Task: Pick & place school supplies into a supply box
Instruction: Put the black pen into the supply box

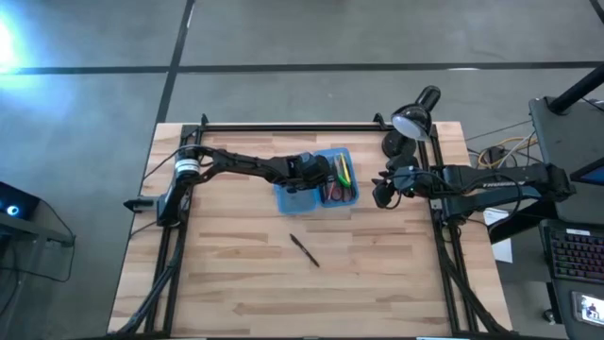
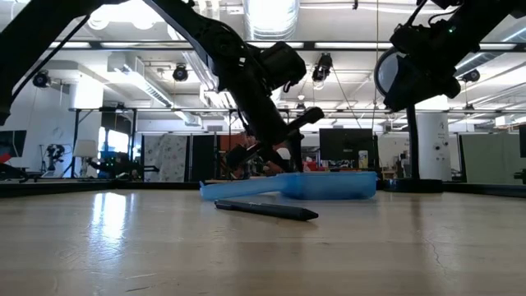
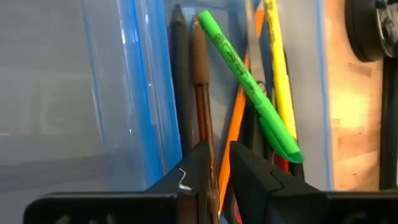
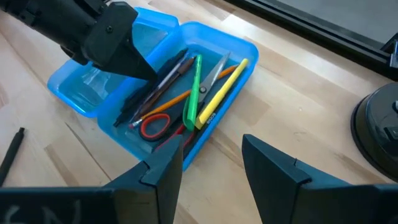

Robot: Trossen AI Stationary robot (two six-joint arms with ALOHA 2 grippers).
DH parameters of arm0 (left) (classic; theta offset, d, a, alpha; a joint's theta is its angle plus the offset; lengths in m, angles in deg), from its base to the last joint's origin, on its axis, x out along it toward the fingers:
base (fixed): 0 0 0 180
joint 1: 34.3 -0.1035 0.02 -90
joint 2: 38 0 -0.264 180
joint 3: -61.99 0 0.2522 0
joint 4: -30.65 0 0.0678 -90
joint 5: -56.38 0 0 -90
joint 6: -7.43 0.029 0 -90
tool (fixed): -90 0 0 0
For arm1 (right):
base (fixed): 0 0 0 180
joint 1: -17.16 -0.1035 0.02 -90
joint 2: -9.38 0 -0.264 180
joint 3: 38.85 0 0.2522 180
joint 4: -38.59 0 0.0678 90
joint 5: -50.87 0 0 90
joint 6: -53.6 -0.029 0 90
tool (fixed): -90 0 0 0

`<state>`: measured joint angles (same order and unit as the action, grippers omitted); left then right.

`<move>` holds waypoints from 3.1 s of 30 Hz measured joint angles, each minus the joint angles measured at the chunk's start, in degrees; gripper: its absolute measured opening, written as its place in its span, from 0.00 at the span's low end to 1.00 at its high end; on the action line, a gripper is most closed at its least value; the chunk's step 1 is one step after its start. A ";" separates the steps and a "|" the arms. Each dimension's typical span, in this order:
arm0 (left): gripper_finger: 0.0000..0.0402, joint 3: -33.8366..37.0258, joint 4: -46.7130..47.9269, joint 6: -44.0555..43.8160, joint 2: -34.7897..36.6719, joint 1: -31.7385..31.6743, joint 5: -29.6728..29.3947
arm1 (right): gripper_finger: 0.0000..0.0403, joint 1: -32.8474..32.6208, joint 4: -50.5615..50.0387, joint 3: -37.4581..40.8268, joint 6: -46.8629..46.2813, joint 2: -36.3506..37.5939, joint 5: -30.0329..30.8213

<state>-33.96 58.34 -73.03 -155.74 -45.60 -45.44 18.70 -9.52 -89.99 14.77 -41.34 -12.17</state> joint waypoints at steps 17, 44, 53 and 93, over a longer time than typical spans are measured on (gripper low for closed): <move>0.13 -0.91 5.22 1.10 3.22 2.64 0.28 | 0.39 0.02 -0.15 0.15 0.20 0.00 0.04; 0.23 -2.10 23.60 60.67 11.70 24.52 11.96 | 0.39 0.24 -0.11 0.57 12.28 -0.85 -5.11; 0.37 -3.78 27.06 83.37 8.46 24.24 11.41 | 0.39 0.37 -3.01 0.57 12.21 -0.89 -6.12; 0.26 -3.08 26.57 97.08 -1.77 22.97 11.22 | 0.39 0.39 -4.50 1.20 9.01 -0.89 -5.97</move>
<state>-37.04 84.91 24.05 -157.51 -22.63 -34.22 19.10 -14.03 -88.79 23.78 -42.23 -18.14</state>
